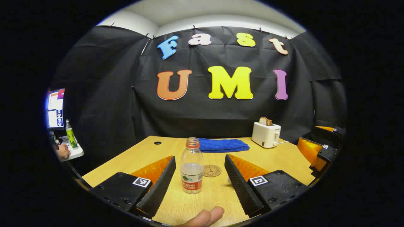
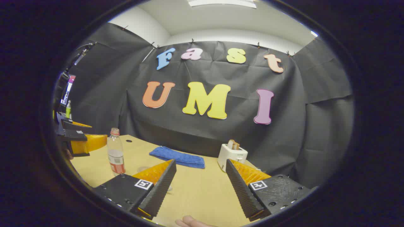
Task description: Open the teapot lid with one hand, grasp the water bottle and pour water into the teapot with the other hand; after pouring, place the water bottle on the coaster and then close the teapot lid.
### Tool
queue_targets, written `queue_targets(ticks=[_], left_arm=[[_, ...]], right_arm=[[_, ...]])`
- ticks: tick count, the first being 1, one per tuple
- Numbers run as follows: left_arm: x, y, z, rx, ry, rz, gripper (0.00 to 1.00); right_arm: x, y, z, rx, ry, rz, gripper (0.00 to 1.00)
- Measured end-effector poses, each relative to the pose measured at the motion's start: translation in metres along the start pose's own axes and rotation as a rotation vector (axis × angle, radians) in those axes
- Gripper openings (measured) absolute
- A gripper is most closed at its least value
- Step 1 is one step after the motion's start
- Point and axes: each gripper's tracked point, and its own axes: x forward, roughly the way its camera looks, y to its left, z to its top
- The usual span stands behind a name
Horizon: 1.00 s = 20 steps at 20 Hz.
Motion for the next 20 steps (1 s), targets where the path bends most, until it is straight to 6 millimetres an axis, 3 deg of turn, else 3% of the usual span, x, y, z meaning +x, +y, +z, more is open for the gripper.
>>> queue_targets(ticks=[3,6,10,14,18,20], left_arm=[[0.001,0.016,0.001,0.005,0.001,0.043,0.98],[0.002,0.015,-0.001,-0.003,0.012,0.032,0.98],[0.003,0.017,-0.004,0.001,0.029,0.032,0.98],[0.005,0.024,-0.005,-0.021,0.037,0.033,0.98],[0.012,0.025,-0.008,-0.026,0.035,0.019,0.98],[0.016,0.029,-0.013,-0.034,0.05,0.021,0.98]], right_arm=[[0.008,-0.015,-0.001,0.142,0.003,0.004,0.98],[0.014,-0.029,-0.005,0.176,0.025,-0.007,0.95],[0.015,-0.026,-0.007,0.135,0.016,-0.013,0.94],[0.032,-0.001,-0.028,0.147,0.048,0.027,0.95],[0.065,0.047,-0.072,0.128,0.102,0.087,0.95],[0.076,0.064,-0.08,0.137,0.109,0.117,0.95]])
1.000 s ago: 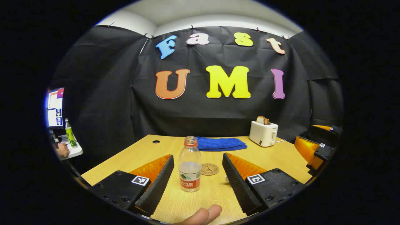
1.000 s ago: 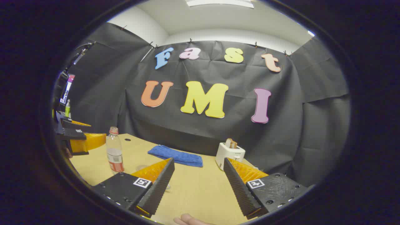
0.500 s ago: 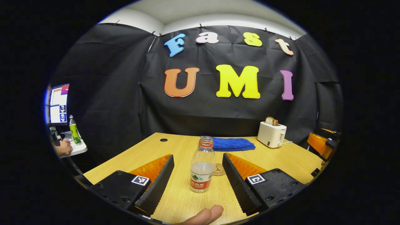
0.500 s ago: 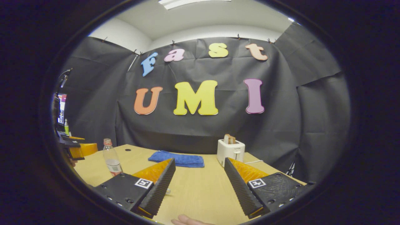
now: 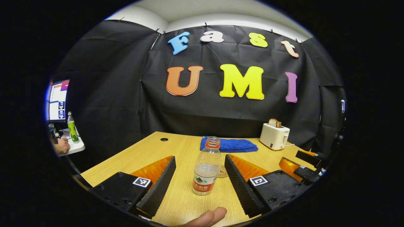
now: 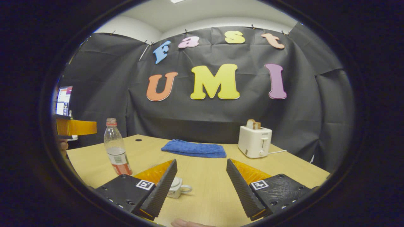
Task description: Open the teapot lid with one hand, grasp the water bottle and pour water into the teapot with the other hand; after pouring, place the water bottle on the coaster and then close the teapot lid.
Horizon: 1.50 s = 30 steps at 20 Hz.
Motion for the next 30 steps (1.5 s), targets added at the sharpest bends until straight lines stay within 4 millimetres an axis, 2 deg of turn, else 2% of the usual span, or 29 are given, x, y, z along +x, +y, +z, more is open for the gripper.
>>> queue_targets(ticks=[2,3,4,8,10,11,14,15,17,18,19,20,22,23,24,26,30], left_arm=[[0.003,0.002,-0.004,-0.003,0.012,0.004,0.98],[0.004,0.003,-0.006,-0.003,0.017,0.008,0.93],[0.006,0.005,-0.006,-0.003,0.02,0.012,0.98],[0.011,0.012,-0.01,-0.007,0.03,0.029,0.98],[0.009,0.014,-0.009,0.002,0.026,0.039,0.98],[0.012,0.015,-0.008,0.006,0.025,0.039,0.98],[0.012,0.014,-0.01,0.02,0.022,0.037,0.98],[0.013,0.014,-0.01,0.027,0.023,0.036,0.98],[0.012,0.014,-0.011,0.037,0.027,0.038,0.98],[0.014,0.013,-0.013,0.038,0.031,0.036,0.98],[0.015,0.012,-0.013,0.038,0.033,0.035,0.98],[0.013,0.012,-0.013,0.038,0.034,0.035,0.98],[0.015,0.012,-0.013,0.04,0.033,0.033,0.98],[0.014,0.013,-0.014,0.042,0.034,0.034,0.98],[0.014,0.013,-0.012,0.043,0.032,0.031,0.98],[0.011,0.011,-0.011,0.047,0.027,0.025,0.98],[0.01,0.008,-0.01,0.037,0.017,0.012,0.98]], right_arm=[[0.012,0.016,-0.009,0.016,0.005,0.033,0.95],[0.017,0.023,-0.013,0.019,0.013,0.045,0.95],[0.025,0.029,-0.02,0.017,0.033,0.05,0.94],[0.043,0.041,-0.034,-0.011,0.066,0.063,0.96],[0.051,0.045,-0.041,-0.018,0.084,0.068,0.92],[0.053,0.048,-0.046,-0.015,0.095,0.077,0.84],[0.057,0.052,-0.054,-0.014,0.122,0.087,0.7],[0.059,0.054,-0.057,-0.017,0.132,0.091,0.62],[0.06,0.056,-0.06,-0.023,0.144,0.098,0.54],[0.06,0.058,-0.057,-0.028,0.136,0.096,0.54],[0.06,0.058,-0.061,-0.032,0.143,0.104,0.28],[0.061,0.059,-0.06,-0.032,0.142,0.107,0.24],[0.062,0.063,-0.063,-0.011,0.154,0.125,0.24],[0.062,0.062,-0.063,-0.014,0.164,0.125,0.07],[0.063,0.062,-0.064,-0.019,0.169,0.127,0.11],[0.06,0.062,-0.065,-0.003,0.166,0.133,0.02],[0.063,0.065,-0.055,-0.012,0.143,0.138,0.01]])
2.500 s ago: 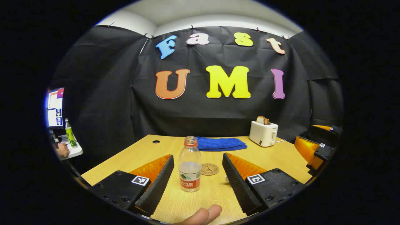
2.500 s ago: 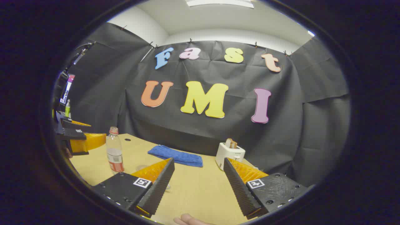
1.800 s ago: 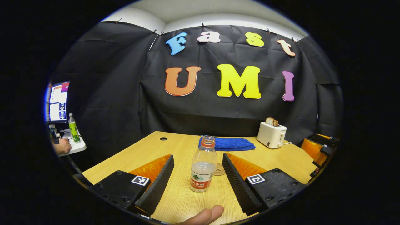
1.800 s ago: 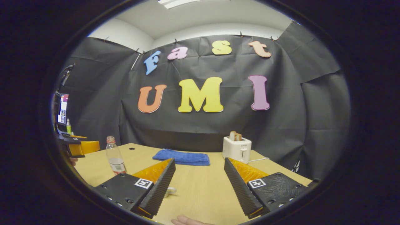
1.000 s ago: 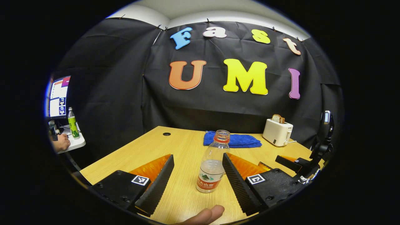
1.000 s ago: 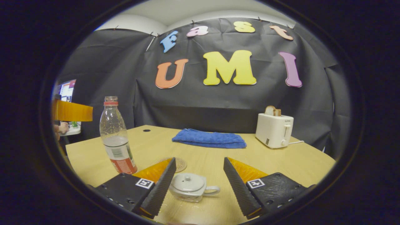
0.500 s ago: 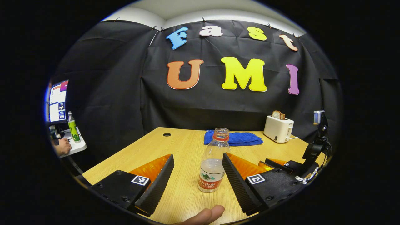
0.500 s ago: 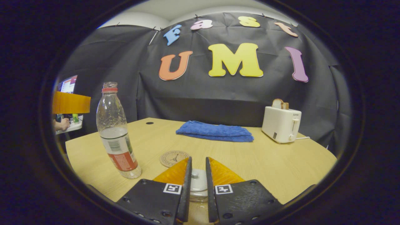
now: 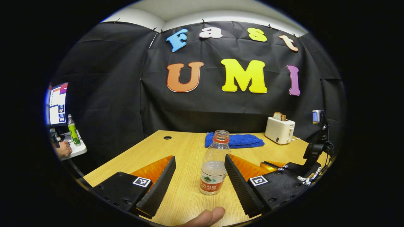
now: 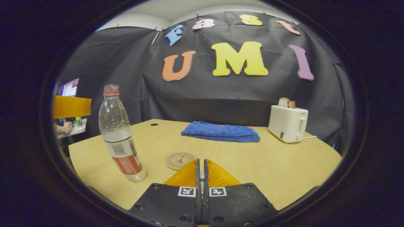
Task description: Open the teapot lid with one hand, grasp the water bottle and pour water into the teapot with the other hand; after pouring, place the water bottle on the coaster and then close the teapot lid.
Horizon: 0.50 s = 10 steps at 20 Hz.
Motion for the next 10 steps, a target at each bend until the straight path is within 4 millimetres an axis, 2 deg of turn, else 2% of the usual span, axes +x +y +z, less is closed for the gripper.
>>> queue_targets(ticks=[4,6,8,10], left_arm=[[-0.001,-0.007,0.0,0.004,-0.037,-0.021,0.98],[0.003,-0.012,-0.01,0.006,-0.025,-0.039,0.98],[0.006,-0.015,-0.014,-0.003,-0.032,-0.053,0.98],[0.009,-0.026,-0.026,-0.017,-0.015,-0.094,0.98]], right_arm=[[-0.018,-0.007,0.03,-0.002,-0.06,-0.007,0.01],[-0.032,-0.013,0.04,-0.016,-0.084,-0.011,0.01],[-0.046,-0.024,0.046,-0.023,-0.104,-0.032,0.01],[-0.062,-0.032,0.043,0.014,-0.094,-0.037,0.01]])
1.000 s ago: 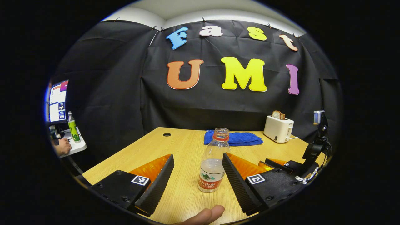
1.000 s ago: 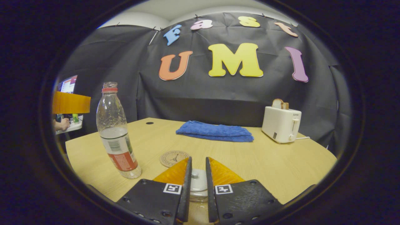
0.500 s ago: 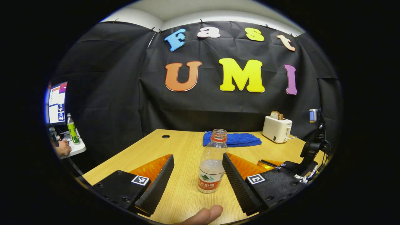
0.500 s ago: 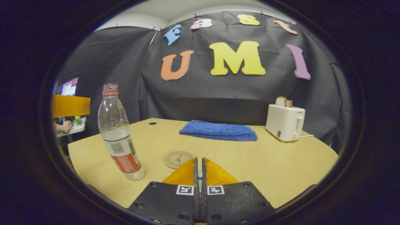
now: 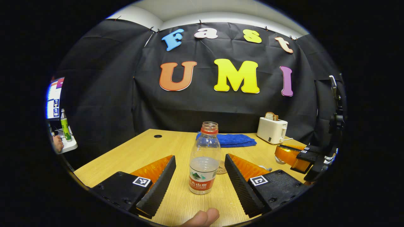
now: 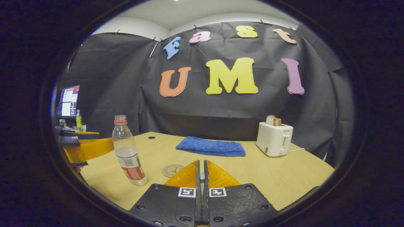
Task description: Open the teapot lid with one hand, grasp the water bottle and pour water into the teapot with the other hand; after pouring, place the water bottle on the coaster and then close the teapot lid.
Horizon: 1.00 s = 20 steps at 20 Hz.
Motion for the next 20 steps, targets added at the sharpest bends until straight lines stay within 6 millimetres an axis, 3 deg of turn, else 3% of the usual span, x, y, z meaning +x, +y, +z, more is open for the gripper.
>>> queue_targets(ticks=[2,6,8,14,16,18,20], left_arm=[[0.004,-0.007,-0.008,0.021,-0.009,-0.016,0.98],[0.024,0.002,-0.017,0.082,-0.059,0.022,0.98],[0.034,-0.006,-0.025,0.074,-0.067,-0.012,0.98],[0.059,0.005,-0.04,0.072,-0.044,0.026,0.97],[0.067,0.003,-0.038,0.072,-0.063,0.02,0.93],[0.07,0.004,-0.037,0.084,-0.074,0.024,0.81],[0.068,0.007,-0.037,0.108,-0.074,0.038,0.8]], right_arm=[[-0.01,-0.015,0.002,0.004,-0.007,-0.034,0.01],[-0.012,-0.033,0.009,0.029,-0.007,-0.061,0.01],[-0.012,-0.038,0.009,0.038,-0.007,-0.066,0.01],[-0.01,-0.05,0.012,0.052,-0.019,-0.085,0.01],[-0.01,-0.05,0.011,0.047,-0.014,-0.084,0.01],[-0.011,-0.051,0.012,0.045,-0.015,-0.085,0.01],[-0.011,-0.053,0.014,0.04,-0.02,-0.089,0.01]])
